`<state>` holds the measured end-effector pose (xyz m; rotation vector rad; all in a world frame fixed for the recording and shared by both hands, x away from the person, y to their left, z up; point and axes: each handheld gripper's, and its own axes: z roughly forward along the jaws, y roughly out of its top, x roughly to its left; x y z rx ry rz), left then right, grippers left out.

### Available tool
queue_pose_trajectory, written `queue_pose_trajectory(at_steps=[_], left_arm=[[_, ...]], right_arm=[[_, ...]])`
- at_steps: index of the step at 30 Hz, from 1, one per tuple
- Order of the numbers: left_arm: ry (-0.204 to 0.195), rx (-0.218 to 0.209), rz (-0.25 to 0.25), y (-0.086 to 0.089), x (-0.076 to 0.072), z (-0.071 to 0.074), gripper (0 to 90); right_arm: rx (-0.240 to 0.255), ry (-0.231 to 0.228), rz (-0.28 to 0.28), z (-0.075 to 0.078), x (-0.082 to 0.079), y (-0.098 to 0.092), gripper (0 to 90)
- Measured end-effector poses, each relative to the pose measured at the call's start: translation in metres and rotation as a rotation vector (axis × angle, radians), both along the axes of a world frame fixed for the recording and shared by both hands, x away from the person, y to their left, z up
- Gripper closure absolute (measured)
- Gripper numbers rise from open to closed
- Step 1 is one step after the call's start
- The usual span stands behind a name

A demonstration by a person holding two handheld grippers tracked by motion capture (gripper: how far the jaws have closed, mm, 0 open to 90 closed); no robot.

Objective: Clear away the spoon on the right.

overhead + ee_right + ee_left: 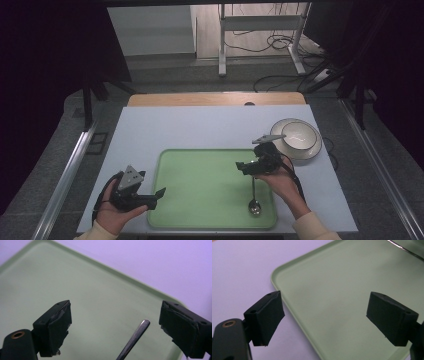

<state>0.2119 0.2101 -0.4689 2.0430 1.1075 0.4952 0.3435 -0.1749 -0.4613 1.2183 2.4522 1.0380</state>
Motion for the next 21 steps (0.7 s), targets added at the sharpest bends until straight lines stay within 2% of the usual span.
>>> queue_pose_trajectory(at_steps=[5, 7, 8, 10, 14, 19, 21], left_arm=[[-0.002, -0.003, 0.003, 0.000, 0.002, 0.000, 14.0], [-0.003, -0.005, 0.012, 0.001, 0.002, 0.000, 14.0], [-0.003, -0.005, 0.012, 0.001, 0.002, 0.000, 14.0], [-0.012, -0.010, 0.022, 0.002, 0.002, 0.001, 14.0], [-0.018, -0.014, 0.027, 0.003, 0.000, 0.002, 13.7], [-0.021, -0.034, 0.042, 0.008, -0.003, 0.001, 13.0], [-0.031, -0.058, 0.062, 0.012, -0.005, 0.003, 11.5]], right_arm=[[0.039, -0.024, 0.024, 0.005, -0.006, -0.006, 10.8], [0.079, -0.039, 0.048, 0.009, -0.009, -0.015, 10.8], [0.079, -0.039, 0.048, 0.009, -0.009, -0.015, 10.8], [0.120, -0.054, 0.083, 0.012, -0.014, -0.025, 10.8], [0.138, -0.095, 0.116, 0.017, -0.023, -0.036, 11.5], [0.160, -0.128, 0.093, 0.022, -0.036, -0.048, 13.1], [0.194, -0.155, 0.079, 0.029, -0.048, -0.058, 14.6]])
